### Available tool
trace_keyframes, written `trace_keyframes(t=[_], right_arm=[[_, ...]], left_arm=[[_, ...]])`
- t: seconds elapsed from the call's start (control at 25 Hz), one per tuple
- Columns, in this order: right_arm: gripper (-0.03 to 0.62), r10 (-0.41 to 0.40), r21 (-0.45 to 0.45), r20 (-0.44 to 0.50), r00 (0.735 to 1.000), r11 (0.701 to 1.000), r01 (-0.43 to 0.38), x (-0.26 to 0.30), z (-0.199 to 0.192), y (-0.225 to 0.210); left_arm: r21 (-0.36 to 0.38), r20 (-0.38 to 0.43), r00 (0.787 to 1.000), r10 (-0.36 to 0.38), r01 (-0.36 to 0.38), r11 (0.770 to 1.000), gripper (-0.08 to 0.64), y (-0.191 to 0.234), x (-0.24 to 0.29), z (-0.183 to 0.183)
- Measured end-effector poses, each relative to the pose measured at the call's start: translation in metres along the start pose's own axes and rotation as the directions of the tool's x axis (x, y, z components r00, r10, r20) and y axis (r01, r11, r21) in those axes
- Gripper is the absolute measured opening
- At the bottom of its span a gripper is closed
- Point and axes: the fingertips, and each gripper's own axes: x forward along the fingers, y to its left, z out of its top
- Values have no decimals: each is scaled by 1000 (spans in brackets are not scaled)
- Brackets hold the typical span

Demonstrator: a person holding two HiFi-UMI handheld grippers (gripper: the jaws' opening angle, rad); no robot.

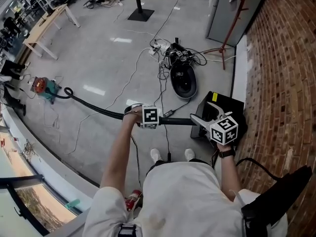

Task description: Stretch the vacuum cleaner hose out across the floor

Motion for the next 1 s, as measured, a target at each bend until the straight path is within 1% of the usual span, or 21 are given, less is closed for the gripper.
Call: trace_keyframes(t=[0.04,0.08,0.12,0.16,0.2,0.28,0.32,0.4,0.48,0.56,0.6,0.64,0.68,0.72,0.8,0.84,0.88,0.92,0.96,1.0], right_arm=[[383,35,-59,-26,999,998,-37,-2,-4,8],[384,71,-124,-62,996,989,-79,-4,-9,17],[384,103,-194,-111,989,973,-123,-5,-16,26],[383,124,-267,-171,977,949,-167,-6,-25,34],[383,132,-338,-240,962,917,-210,-6,-35,41],[382,119,-454,-374,920,841,-293,-6,-57,52],[376,107,-489,-428,897,808,-330,-7,-66,56],[376,96,-519,-512,853,757,-397,-8,-80,66],[376,79,-531,-598,798,707,-468,-9,-95,72],[375,4,-557,-680,733,647,-521,-11,-114,65],[365,-42,-573,-707,706,619,-537,-12,-122,59],[332,-82,-588,-722,687,595,-548,-12,-129,52],[280,-108,-601,-729,676,574,-557,-12,-134,48],[258,-116,-609,-732,672,555,-567,-12,-137,47],[248,-87,-608,-736,672,523,-597,-13,-142,55],[229,-62,-600,-741,668,507,-619,-14,-146,62],[193,-38,-590,-749,661,492,-640,-16,-150,69],[165,-18,-577,-757,653,485,-657,-17,-154,75],[152,-1,-562,-765,644,490,-666,-19,-158,80],[150,15,-543,-772,636,503,-672,-20,-160,83]], left_arm=[[25,-29,998,-64,65,998,233,-8,3,0],[48,-59,991,-123,126,991,233,-15,4,0],[66,-87,981,-174,180,981,233,-21,5,0],[78,-112,969,-219,229,970,233,-25,6,0],[84,-132,957,-258,270,959,233,-28,5,0],[83,-170,932,-321,339,937,233,-33,4,0],[80,-192,918,-347,367,927,233,-34,3,-1],[68,-229,890,-394,419,906,233,-36,2,-3],[46,-253,862,-438,463,885,233,-38,0,-4],[23,-284,833,-475,501,865,233,-40,-3,-5],[12,-299,819,-489,516,857,233,-41,-4,-6],[1,-309,807,-503,529,849,233,-43,-5,-7],[-12,-313,796,-518,542,840,233,-45,-6,-8],[-24,-311,787,-534,555,832,233,-48,-8,-9],[-42,-303,772,-559,575,817,233,-53,-10,-14],[-45,-299,769,-565,580,813,233,-55,-10,-17],[-46,-297,770,-565,580,813,233,-56,-9,-19],[-46,-293,774,-562,575,817,233,-57,-6,-20],[-50,-287,780,-556,568,822,233,-57,-3,-21],[-53,-277,789,-548,557,829,237,-56,1,-20]])
